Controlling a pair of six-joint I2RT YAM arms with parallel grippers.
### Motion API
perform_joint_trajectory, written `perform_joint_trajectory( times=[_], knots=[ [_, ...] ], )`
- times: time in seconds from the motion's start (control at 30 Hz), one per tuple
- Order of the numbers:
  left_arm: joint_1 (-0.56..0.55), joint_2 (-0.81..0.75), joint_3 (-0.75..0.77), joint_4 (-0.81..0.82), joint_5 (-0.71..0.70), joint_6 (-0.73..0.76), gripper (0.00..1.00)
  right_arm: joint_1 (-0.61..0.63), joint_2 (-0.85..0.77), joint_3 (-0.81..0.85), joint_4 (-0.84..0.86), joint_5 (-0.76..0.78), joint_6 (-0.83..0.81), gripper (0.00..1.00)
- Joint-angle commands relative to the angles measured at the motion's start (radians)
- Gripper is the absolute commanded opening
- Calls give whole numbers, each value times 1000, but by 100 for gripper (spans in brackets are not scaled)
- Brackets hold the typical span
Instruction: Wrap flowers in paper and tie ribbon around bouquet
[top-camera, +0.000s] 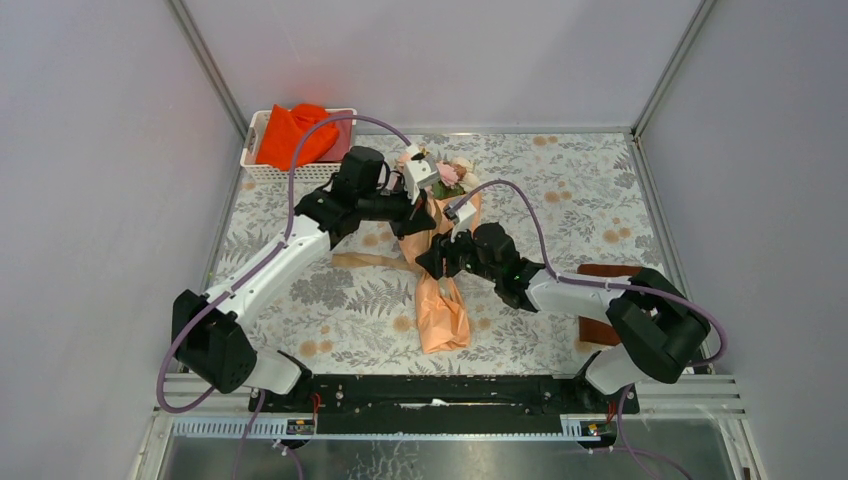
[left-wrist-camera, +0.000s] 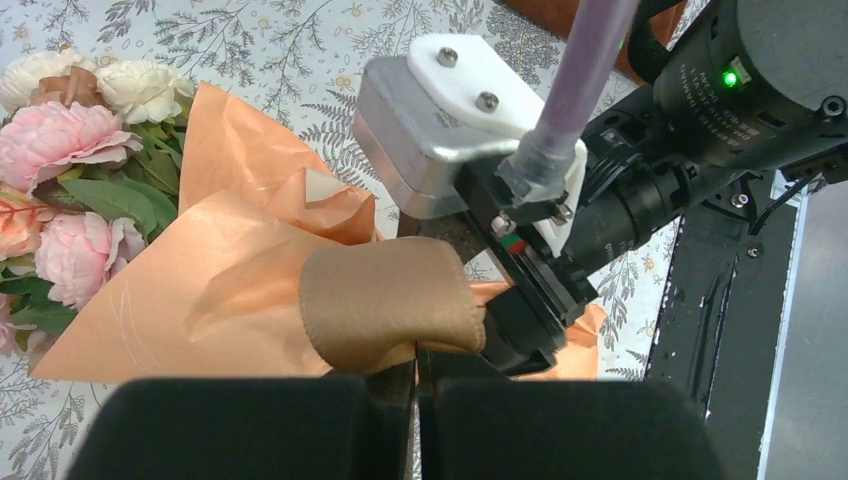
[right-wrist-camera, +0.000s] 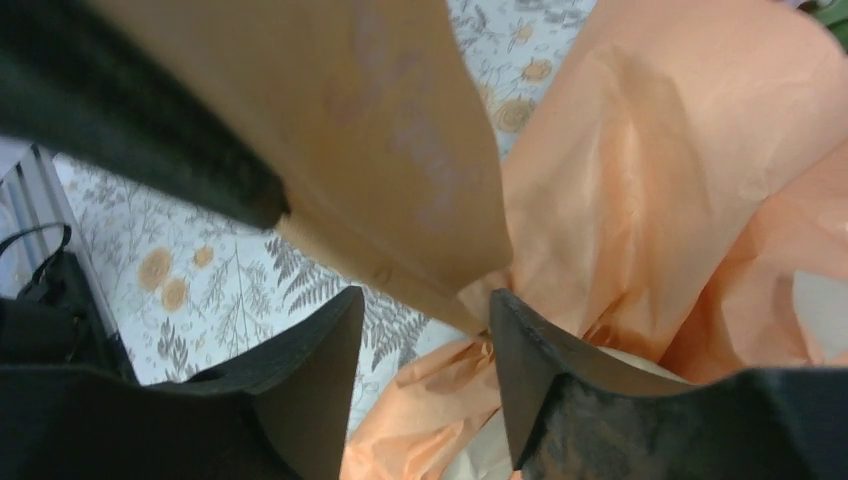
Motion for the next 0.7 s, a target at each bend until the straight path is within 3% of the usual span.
perform_joint_trajectory(
  times=[0.0, 0.13, 0.17, 0.23, 0.27, 0.37, 0.47, 0.67],
  knots=[
    [4, -18, -18, 54, 12, -12, 0, 8, 25, 56, 170, 72, 13, 50],
    [4, -15, -19, 32, 3, 2, 0, 8, 40, 44, 197, 82, 34, 9],
    [5, -15, -12, 8, -7, 20, 11, 7, 40, 41, 196, 84, 39, 1],
    [24, -10, 9, -89, -48, 99, 90, 8, 36, 40, 182, 88, 48, 0],
    [44, -10, 11, -145, -77, 169, 97, 8, 35, 40, 174, 83, 51, 0],
    [159, -23, -58, -268, -131, 490, 99, 8, 38, 41, 166, 52, 68, 0],
    [264, -2, -175, -294, -230, 721, 98, 8, 46, 50, 160, 37, 79, 0],
    [380, 143, -266, -187, -340, 876, 99, 8, 59, 72, 146, 16, 87, 0]
  ],
)
